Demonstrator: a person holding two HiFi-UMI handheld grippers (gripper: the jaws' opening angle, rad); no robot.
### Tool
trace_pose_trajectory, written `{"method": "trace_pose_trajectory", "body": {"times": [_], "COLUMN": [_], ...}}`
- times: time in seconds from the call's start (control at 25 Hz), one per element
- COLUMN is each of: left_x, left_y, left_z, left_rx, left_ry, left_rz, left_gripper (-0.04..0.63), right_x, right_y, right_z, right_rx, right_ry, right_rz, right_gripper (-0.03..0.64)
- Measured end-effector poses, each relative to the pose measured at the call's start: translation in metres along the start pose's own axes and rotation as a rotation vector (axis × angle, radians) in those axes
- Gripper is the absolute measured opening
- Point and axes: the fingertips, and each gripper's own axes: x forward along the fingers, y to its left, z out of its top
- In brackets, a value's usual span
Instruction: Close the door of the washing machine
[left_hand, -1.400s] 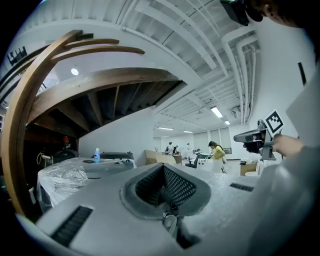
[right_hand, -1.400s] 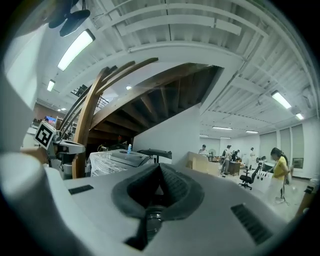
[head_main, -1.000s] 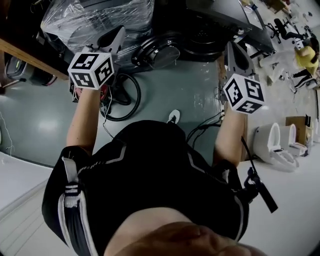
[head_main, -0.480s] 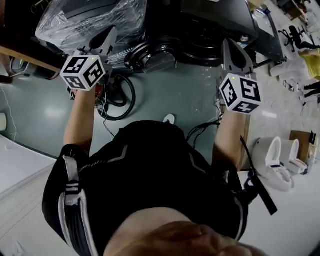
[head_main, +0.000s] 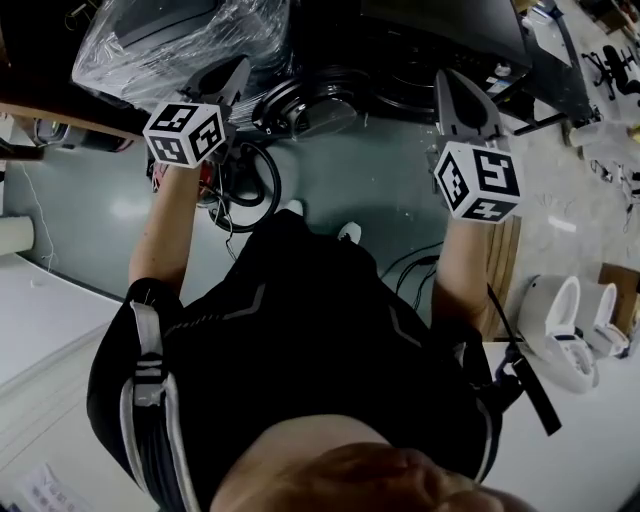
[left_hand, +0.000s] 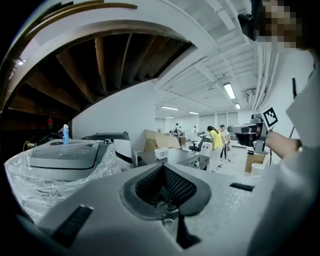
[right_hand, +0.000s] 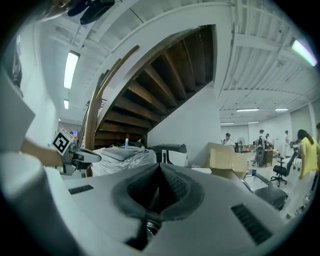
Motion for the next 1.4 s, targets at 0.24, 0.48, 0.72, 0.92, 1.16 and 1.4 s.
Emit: {"method": "trace_pose_trajectory", "body": {"times": [0.24, 0.48, 0.72, 0.92, 1.16, 1.4], "left_x": [0.048, 0.092, 0.131, 0.158, 0.184, 0.203], "left_y": [0.029, 0.058, 0.072, 0.084, 0.089, 0.105], "left_z": [-0.031, -0.07, -0.123, -0.165, -0.231, -0.289], "left_rx": [0.058, 0.088, 0.097, 0.078, 0.116, 0.162], "left_ry": [0.052, 0.118, 0.237, 0.322, 0.466, 0.572], "left_rz": [-0.046, -0.134, -0.225, -0.269, -0.31, -0.309], "left_gripper": [0.002, 0.002, 0.002, 0.002, 0.002, 0.003], "right_x": [0.027, 0.059, 0.082, 0.091, 0.09, 0.084], "right_y": [0.001, 0.012, 0.021, 0.021, 0.018, 0.025], "right_z": [-0.024, -0.04, -0.066, -0.082, -0.1, -0.115], "right_rx": [0.002, 0.003, 0.021, 0.034, 0.067, 0.099], "right_ry": [0.079, 0.142, 0.213, 0.261, 0.307, 0.347], "right_rz": [-0.034, -0.065, -0.106, -0.147, -0.222, -0.293], "right_gripper": [0.005, 0.005, 0.005, 0.005, 0.005, 0.005]}}
